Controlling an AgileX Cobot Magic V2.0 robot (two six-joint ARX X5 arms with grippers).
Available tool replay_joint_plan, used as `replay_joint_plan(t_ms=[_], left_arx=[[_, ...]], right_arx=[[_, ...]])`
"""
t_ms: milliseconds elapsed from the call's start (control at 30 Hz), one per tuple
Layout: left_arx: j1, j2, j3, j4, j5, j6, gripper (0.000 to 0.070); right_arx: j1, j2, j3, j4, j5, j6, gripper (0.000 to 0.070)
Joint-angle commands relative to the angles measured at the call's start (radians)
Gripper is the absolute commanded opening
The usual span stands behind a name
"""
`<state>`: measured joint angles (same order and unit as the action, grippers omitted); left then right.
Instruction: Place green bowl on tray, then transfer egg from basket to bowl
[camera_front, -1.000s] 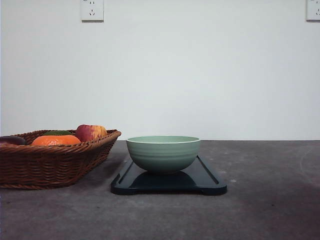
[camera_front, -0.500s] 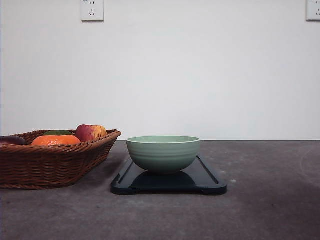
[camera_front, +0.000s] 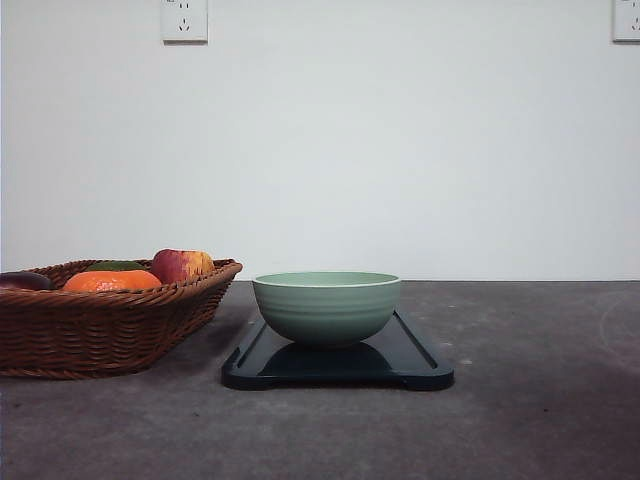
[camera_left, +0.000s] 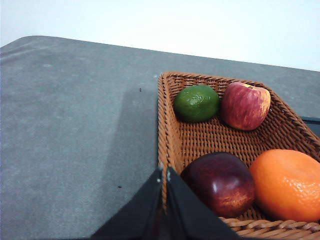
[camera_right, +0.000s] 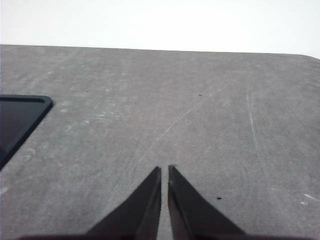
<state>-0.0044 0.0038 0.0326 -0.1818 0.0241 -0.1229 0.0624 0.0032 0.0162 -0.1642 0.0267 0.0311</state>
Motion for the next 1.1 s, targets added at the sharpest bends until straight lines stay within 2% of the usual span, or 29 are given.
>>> replay_joint_plan(t_ms=[0, 1067], left_arx=[[0.001, -0.001, -0.019, -0.005, -0.001, 0.003, 0.0], [0.001, -0.001, -0.019, -0.005, -0.001, 0.003, 0.0]], right_arx=[[-0.001, 0.0, -0.004, 0.007, 0.0, 0.01, 0.0016], [-0.001, 0.0, -0.004, 0.007, 0.0, 0.01, 0.0016]])
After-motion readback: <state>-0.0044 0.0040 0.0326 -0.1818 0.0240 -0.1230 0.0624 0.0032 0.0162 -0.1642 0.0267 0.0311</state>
